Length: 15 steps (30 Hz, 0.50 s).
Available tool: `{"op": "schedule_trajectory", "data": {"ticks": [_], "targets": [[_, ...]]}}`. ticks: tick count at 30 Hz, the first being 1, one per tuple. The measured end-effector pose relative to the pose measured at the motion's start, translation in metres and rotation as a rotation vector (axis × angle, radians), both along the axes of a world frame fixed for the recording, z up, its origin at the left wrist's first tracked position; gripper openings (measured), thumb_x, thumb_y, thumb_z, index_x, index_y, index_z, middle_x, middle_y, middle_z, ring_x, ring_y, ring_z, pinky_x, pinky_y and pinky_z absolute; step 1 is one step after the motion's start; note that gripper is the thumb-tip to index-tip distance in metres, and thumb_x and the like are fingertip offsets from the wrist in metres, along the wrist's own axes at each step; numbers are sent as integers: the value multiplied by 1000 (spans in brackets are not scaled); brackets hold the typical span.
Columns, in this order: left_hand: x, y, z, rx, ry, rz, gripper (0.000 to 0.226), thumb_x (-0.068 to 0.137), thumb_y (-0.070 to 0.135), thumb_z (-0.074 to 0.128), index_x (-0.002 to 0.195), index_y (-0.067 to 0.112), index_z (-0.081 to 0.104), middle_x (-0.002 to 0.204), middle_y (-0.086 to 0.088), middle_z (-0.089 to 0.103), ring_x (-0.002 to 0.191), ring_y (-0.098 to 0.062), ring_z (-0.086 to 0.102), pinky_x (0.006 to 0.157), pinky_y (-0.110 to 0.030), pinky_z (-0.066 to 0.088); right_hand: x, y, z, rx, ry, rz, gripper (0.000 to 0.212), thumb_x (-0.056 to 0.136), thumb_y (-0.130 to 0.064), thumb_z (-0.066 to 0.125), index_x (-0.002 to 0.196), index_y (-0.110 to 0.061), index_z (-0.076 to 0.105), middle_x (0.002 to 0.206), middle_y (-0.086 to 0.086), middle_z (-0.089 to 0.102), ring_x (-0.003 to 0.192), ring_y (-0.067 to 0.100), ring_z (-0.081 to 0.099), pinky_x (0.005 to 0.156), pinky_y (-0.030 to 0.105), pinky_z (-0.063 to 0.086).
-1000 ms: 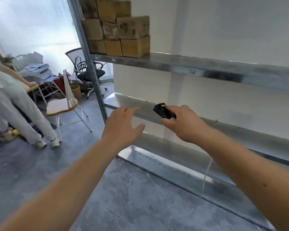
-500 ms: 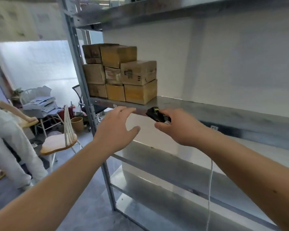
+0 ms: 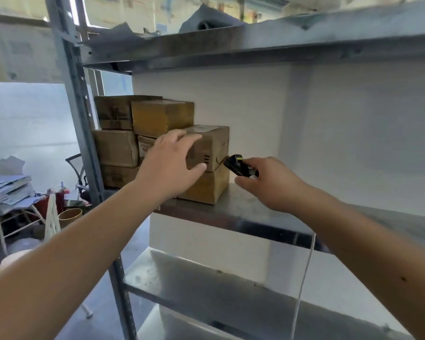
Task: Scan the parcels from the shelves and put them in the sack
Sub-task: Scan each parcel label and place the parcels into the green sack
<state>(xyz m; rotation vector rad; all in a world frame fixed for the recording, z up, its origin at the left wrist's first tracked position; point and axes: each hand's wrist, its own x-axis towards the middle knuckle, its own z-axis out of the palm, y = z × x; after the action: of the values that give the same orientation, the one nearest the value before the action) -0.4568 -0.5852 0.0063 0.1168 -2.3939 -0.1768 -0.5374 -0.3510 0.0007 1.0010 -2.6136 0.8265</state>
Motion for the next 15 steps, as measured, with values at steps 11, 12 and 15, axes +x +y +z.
{"op": "schedule_trajectory", "data": {"ticks": [11, 12, 15], "targets": [[-65, -62, 8, 63, -5, -225, 59, 97, 57, 58, 152, 40, 43, 158, 5, 43, 146, -22, 38, 113, -50, 43, -34, -60, 4, 63, 70, -323, 43, 98, -56, 55, 133, -30, 57, 106, 1, 49, 79, 18, 57, 63, 28, 42], [-67, -64, 7, 72, 6, -236, 59, 97, 58, 58, 151, 41, 44, 158, 5, 43, 146, -22, 37, 114, -51, 42, -36, -63, 2, 55, 66, -337, 41, 98, -56, 55, 130, -31, 58, 104, 0, 48, 78, 19, 58, 62, 28, 42], [-68, -67, 8, 130, 24, -296, 57, 96, 60, 58, 149, 42, 47, 158, 6, 41, 147, -22, 36, 116, -51, 39, -41, -71, -5, 26, 56, -373, 40, 98, -56, 56, 130, -32, 58, 102, -3, 49, 76, 17, 59, 58, 24, 41]]}}
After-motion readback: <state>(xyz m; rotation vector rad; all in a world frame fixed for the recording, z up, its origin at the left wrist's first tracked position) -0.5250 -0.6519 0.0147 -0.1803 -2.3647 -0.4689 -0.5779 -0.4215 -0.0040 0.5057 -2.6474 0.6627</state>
